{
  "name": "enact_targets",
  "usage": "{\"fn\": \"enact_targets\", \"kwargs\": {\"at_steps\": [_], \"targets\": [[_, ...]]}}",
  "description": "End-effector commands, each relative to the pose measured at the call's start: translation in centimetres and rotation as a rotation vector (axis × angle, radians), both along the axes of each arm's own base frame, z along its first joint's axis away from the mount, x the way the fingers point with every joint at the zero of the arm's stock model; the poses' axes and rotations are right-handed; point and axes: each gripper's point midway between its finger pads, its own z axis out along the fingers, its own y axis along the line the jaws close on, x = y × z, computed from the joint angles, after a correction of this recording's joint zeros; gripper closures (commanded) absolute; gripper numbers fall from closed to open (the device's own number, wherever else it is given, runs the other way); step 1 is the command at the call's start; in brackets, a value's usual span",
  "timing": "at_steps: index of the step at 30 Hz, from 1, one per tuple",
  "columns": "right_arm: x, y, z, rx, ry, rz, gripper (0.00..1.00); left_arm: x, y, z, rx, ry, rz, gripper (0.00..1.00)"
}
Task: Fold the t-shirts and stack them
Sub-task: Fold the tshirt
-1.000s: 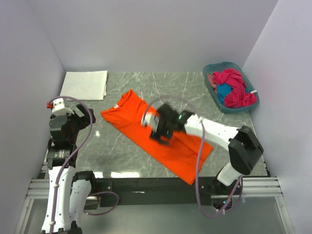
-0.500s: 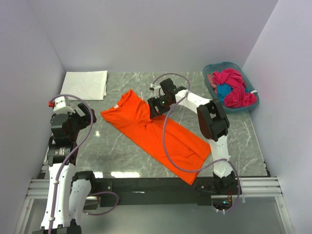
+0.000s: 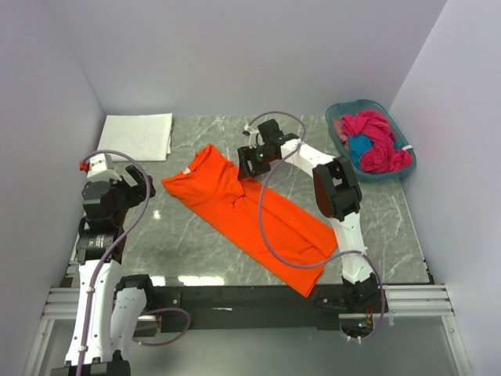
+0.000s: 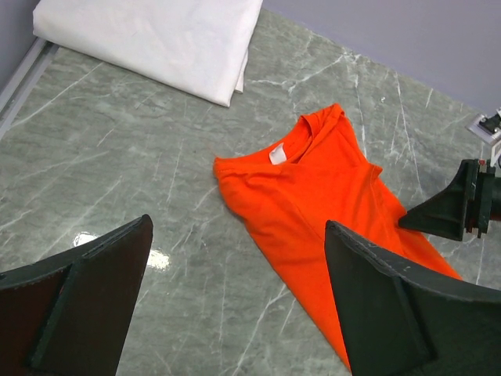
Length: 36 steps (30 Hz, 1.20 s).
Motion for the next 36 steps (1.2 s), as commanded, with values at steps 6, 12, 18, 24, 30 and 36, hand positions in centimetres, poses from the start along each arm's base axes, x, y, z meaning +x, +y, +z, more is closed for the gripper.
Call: {"fn": "enact_targets", "kwargs": {"at_steps": [6,12,18,24,30,36], "targets": [[-0.3,1.5,-0.6,0.051,0.091,0.015,0.37,0.3,-0.4,0.9,0.006,-0.038,-0.029,0.04],[-0.2,1.4,-0.4,0.061,0.104,0.005,0.69,0.3,-0.5,0.9,0.004,-0.040,-0.031,0.04],[1.0,0.4,-0.4,0.064,0.112,-0.038,0.99,0.3,-0.6,0.9,0.003,-0.042,-0.037,0.04],[4.0,-2.9,0.9,0.056,0.078,-0.188,1.00,0.9,-2.1,0.4,-0.033,-0.028,-0.117,0.04],[7.6,-7.9,2.1,0.069,0.064,-0.362,1.00,2.3,-5.8,-2.4,-0.219,0.056,-0.275,0.02],[10.0,-13.0,1.8,0.049,0.060,-0.509,1.00,4.5,-10.0,-5.0,-0.396,0.147,-0.362,0.01]]}}
